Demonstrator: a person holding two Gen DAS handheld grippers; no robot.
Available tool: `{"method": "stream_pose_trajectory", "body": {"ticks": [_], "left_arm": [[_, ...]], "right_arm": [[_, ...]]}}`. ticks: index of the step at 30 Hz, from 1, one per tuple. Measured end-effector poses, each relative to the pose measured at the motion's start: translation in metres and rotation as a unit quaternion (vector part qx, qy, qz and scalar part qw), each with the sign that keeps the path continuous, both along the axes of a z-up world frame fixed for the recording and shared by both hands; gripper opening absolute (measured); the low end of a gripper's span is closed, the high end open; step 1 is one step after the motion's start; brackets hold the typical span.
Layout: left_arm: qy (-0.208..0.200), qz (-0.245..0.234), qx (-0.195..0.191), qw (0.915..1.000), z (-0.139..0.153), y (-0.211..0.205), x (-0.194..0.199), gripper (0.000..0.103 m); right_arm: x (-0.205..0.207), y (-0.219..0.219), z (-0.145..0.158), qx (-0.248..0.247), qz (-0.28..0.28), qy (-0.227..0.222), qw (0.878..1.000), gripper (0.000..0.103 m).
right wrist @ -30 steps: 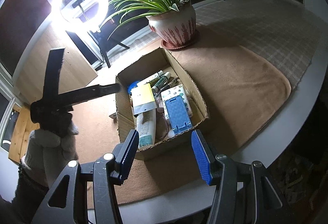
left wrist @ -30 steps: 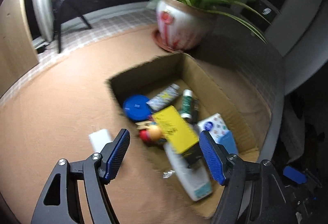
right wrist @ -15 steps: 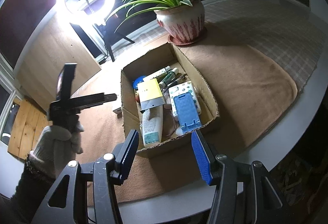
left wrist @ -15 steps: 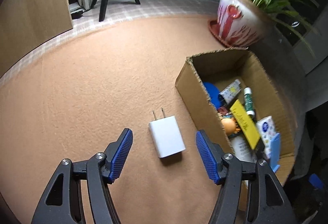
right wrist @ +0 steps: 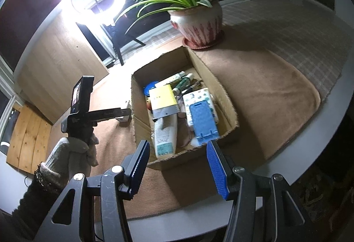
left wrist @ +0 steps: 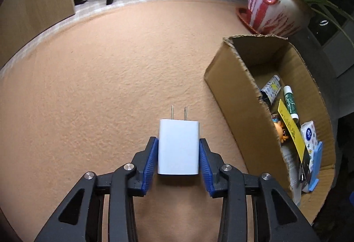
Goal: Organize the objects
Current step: 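Grasp the white charger plug with the left gripper, then pass the white charger plug from the left gripper to the right gripper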
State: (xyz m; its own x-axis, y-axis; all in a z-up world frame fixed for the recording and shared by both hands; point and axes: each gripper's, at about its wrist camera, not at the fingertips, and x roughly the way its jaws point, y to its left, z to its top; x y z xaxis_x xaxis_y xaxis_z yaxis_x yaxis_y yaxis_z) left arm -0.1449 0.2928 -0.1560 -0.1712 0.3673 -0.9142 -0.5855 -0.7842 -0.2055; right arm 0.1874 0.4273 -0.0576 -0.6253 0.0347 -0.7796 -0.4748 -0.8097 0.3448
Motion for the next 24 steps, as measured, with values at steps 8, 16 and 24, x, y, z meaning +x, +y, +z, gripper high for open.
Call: {"method": "stream_pose_trajectory", "body": {"ticks": [8,16,24], "left_arm": [[-0.005,0.031,0.016,0.9994,-0.001,-0.059,0.015,0.040],[-0.019,0.084,0.034,0.9957,-0.001,-0.138,0.062,0.039],[-0.036,0.094,0.073,0.9923,0.003,-0.180,0.082,0.057]], "right_arm": [[-0.048,-0.035,0.004,-0.003,0.070,0.006,0.997,0.050],[-0.108,-0.095,-0.002,-0.024,0.179,0.013,0.984,0.050],[-0.169,-0.143,-0.056,-0.068,0.251,-0.056,0.964,0.050]]}}
